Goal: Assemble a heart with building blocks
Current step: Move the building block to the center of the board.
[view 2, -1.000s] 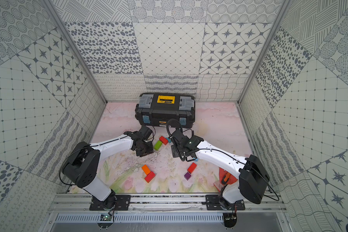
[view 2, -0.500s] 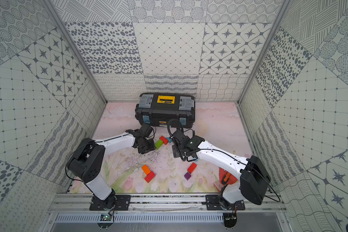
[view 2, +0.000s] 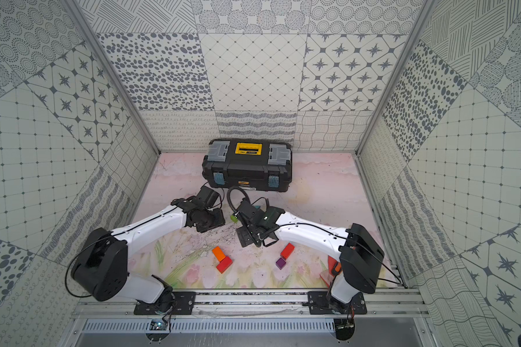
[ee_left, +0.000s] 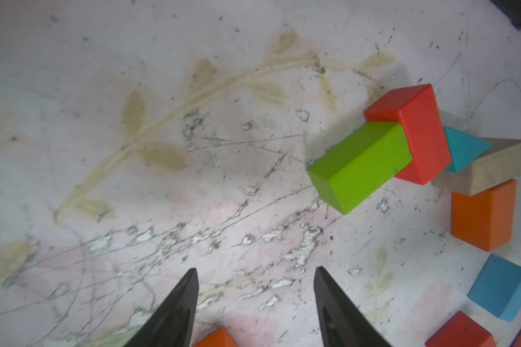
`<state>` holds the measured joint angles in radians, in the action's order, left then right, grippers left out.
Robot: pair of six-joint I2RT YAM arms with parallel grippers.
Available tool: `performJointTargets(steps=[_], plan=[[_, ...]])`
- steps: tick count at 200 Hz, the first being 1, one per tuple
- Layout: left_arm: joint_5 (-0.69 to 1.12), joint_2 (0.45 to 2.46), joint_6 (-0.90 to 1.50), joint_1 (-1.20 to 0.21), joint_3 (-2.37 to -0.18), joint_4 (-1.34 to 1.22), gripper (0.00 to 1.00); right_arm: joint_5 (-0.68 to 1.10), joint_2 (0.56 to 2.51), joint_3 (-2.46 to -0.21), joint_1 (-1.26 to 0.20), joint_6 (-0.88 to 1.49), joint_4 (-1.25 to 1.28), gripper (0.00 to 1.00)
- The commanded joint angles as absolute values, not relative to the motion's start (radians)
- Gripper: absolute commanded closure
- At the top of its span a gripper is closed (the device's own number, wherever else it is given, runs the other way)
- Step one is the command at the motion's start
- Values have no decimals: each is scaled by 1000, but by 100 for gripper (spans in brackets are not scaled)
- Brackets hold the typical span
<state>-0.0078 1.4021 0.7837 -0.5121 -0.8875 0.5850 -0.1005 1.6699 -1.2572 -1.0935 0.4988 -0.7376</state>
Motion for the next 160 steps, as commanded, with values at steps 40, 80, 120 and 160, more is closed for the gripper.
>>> performJointTargets(steps=[40,80,120,160], plan=[[-30,1009,862,-243,-670,760,35,3,1957,-1480,-1207,422,-699,15],[0,1016,822,-194,-687,751,35,21,2064,-1525,-1200,431,-679,28],[12,1032,784,-165,-699,742,36,-18,2097,-1555,-1198,443,-683,50],[2,1048,757,-158,-718,733,38,-99,2025,-1496,-1142,435,-696,75]])
